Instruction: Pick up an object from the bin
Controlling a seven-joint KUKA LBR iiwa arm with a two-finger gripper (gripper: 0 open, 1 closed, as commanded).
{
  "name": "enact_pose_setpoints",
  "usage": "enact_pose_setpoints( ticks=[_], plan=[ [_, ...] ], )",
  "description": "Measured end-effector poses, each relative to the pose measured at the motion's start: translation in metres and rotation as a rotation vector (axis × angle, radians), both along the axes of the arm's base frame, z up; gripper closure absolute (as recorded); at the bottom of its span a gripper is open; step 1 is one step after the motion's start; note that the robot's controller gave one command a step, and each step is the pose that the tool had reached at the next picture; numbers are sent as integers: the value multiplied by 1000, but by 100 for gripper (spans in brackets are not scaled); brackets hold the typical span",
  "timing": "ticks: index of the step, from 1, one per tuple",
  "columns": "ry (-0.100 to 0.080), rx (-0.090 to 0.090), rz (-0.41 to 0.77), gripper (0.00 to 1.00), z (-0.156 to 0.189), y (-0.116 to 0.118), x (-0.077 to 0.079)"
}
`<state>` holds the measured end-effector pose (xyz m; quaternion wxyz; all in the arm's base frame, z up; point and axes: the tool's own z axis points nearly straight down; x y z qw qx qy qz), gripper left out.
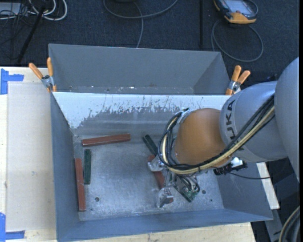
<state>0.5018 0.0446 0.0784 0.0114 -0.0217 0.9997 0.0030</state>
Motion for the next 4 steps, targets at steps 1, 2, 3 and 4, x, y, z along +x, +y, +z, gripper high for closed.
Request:
enact_pose_setpoints(
  ticks=[1,2,3,4],
  plan=[
    [-16,2,18,100,2,-40,69],
    [14,-3,17,0,-2,-43,61],
    [14,-3,17,0,-2,-43,61],
    [23,-5,158,0,2,-55,72]
  ],
)
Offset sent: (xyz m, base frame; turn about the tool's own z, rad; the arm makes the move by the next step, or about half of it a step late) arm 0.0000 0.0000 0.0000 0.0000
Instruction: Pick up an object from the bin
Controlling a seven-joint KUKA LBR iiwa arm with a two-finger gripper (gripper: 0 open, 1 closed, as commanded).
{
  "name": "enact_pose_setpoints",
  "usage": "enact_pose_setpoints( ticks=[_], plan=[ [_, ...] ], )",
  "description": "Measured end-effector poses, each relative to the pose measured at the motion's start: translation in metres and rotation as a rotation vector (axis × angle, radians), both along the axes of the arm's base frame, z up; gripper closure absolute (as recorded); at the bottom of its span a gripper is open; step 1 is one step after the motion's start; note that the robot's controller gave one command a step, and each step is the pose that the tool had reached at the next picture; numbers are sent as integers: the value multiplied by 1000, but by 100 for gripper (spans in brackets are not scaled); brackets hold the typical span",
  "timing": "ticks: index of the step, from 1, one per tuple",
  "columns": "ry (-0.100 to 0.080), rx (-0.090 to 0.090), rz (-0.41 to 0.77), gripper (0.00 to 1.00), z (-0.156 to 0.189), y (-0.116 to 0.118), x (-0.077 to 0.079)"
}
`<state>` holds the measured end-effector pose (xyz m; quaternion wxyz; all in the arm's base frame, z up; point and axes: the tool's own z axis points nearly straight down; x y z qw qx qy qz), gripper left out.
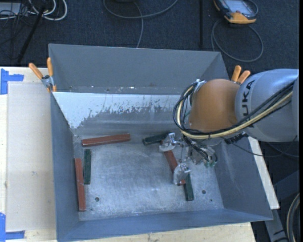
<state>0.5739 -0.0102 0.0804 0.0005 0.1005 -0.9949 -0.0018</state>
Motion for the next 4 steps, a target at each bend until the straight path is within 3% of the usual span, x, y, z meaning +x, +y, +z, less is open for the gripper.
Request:
enact_pose_setpoints(
  ticks=[1,2,3,4],
  plan=[
    [-7,5,-64,100,-4,-53,12],
    [-13,-2,-67,0,-6,-57,12],
    [-13,-2,-68,0,-6,-58,12],
    [2,-1,5,0,22,-66,12]
  ],
)
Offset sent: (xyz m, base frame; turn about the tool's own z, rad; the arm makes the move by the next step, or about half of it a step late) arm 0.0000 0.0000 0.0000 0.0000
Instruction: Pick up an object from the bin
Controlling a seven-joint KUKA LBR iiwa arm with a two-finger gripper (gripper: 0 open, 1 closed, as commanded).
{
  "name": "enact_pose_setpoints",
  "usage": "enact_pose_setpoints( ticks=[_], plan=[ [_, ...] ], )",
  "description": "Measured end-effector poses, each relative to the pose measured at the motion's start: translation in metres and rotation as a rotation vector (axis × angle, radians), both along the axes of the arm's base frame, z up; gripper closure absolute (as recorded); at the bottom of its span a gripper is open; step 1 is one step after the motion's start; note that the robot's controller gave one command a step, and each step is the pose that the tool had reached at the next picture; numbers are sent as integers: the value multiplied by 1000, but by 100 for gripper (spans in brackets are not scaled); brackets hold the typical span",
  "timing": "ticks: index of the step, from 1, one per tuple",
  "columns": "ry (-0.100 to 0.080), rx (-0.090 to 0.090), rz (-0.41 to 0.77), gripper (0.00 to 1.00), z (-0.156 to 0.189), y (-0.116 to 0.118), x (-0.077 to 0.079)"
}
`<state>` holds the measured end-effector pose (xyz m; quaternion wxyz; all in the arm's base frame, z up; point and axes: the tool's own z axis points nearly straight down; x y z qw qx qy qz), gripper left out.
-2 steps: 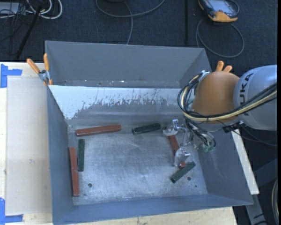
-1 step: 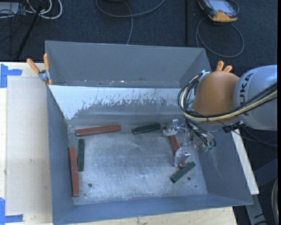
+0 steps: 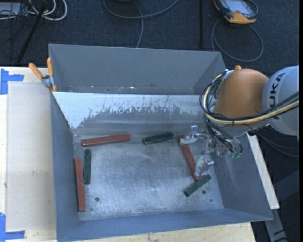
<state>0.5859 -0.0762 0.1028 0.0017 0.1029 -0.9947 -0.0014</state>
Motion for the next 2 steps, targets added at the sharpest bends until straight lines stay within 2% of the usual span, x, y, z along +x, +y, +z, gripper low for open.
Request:
enact_pose_setpoints(
  ticks=[1,2],
  plan=[
    [-15,-3,54,0,-8,-44,8],
    [-3,-3,203,0,-26,-61,-23]
  ],
)
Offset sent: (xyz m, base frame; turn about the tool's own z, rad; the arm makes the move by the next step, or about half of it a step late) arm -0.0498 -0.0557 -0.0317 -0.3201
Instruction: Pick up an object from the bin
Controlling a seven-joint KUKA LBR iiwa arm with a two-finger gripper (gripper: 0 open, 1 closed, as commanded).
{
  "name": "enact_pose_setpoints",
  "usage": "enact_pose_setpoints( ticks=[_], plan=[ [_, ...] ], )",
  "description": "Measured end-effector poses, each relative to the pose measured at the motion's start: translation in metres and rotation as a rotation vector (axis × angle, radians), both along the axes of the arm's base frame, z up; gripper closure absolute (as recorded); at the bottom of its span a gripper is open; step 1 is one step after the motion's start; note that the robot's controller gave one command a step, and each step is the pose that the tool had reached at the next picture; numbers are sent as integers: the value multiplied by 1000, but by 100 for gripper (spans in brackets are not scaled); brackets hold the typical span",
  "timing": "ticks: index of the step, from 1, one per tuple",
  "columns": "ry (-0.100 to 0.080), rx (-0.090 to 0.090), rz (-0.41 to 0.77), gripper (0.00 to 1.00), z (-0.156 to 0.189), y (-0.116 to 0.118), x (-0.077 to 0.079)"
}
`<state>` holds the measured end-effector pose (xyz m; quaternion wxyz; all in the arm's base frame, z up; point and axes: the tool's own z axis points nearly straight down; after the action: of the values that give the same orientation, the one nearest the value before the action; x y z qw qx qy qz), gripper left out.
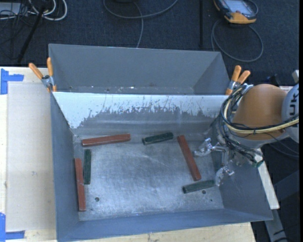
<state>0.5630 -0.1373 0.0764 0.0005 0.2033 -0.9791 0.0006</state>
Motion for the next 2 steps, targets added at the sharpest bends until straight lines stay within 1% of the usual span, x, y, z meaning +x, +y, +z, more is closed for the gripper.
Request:
enact_pose_setpoints(
  ticks=[1,2],
  plan=[
    [0,3,141,0,1,8,-25],
    [-10,0,325,100,-1,26,-55]
  ],
)
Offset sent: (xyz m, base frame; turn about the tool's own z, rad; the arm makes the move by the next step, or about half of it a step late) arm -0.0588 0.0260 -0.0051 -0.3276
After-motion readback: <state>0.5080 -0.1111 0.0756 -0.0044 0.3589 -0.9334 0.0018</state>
